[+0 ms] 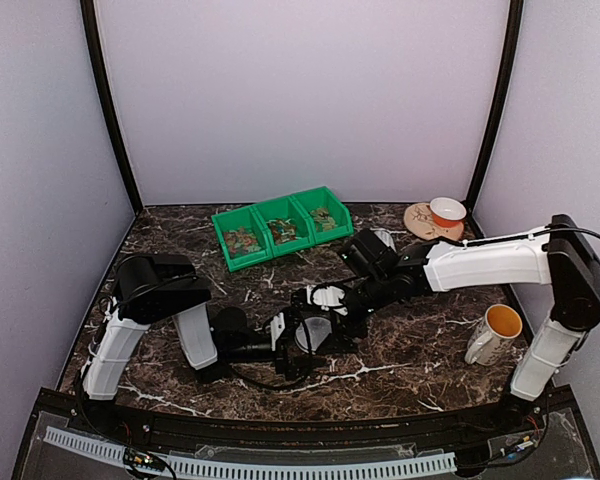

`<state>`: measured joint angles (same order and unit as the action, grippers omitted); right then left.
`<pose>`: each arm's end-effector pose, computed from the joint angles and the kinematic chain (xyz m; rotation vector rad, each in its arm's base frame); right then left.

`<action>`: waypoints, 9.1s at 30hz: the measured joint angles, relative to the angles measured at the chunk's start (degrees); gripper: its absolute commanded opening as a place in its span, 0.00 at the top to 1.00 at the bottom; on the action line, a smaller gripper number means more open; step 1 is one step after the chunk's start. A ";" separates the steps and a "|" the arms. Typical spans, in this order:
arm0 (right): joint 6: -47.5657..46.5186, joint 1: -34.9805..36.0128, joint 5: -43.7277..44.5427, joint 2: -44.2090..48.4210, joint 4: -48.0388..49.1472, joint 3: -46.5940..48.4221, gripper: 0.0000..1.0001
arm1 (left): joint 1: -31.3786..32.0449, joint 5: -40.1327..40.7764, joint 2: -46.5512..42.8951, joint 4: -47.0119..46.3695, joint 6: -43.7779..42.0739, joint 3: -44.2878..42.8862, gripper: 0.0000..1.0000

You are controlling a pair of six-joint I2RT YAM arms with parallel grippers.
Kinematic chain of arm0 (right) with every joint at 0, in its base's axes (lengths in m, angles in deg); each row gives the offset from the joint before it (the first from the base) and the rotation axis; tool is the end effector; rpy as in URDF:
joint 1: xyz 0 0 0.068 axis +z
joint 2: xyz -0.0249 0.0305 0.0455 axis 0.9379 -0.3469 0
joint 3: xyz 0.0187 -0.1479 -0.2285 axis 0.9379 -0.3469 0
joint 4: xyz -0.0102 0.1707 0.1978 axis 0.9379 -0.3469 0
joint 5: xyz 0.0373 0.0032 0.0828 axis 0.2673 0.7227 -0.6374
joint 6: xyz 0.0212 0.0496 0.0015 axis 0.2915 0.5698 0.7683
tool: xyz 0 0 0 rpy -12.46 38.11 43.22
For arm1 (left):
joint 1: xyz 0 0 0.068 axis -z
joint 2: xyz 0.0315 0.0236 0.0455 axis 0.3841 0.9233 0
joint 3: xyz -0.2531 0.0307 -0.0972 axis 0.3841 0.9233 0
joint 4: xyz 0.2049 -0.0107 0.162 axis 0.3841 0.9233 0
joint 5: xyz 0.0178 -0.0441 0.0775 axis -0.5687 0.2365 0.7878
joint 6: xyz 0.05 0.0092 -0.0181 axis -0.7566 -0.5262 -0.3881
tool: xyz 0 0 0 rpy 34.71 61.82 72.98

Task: Pack the candies
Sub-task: Screw the bottle lid onto the packing bottle.

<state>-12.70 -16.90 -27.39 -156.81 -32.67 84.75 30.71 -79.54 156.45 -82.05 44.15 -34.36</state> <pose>0.2006 0.2873 0.2009 -1.8426 1.7299 0.6443 0.1931 -0.2876 0.0471 1.1543 1.2593 -1.0512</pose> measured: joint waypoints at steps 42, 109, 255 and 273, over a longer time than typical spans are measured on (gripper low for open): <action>7.02 -0.72 -1.16 -3.34 3.17 0.17 0.05 | 0.00 -0.02 0.04 0.07 0.00 -0.09 0.08; 34.25 4.46 17.46 1.33 16.65 -7.39 0.12 | 1.36 11.52 0.11 0.04 1.27 -0.48 0.11; 1.55 0.74 1.55 6.67 6.54 -5.86 0.03 | 0.35 0.48 0.11 -0.15 0.02 0.09 0.01; -0.48 0.00 0.81 -1.36 3.78 -1.20 0.02 | 0.33 0.52 0.24 -0.17 0.02 0.11 0.03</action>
<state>-13.18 -16.90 -26.58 -158.16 -28.89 83.55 31.04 -79.01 156.69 -82.22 44.17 -34.25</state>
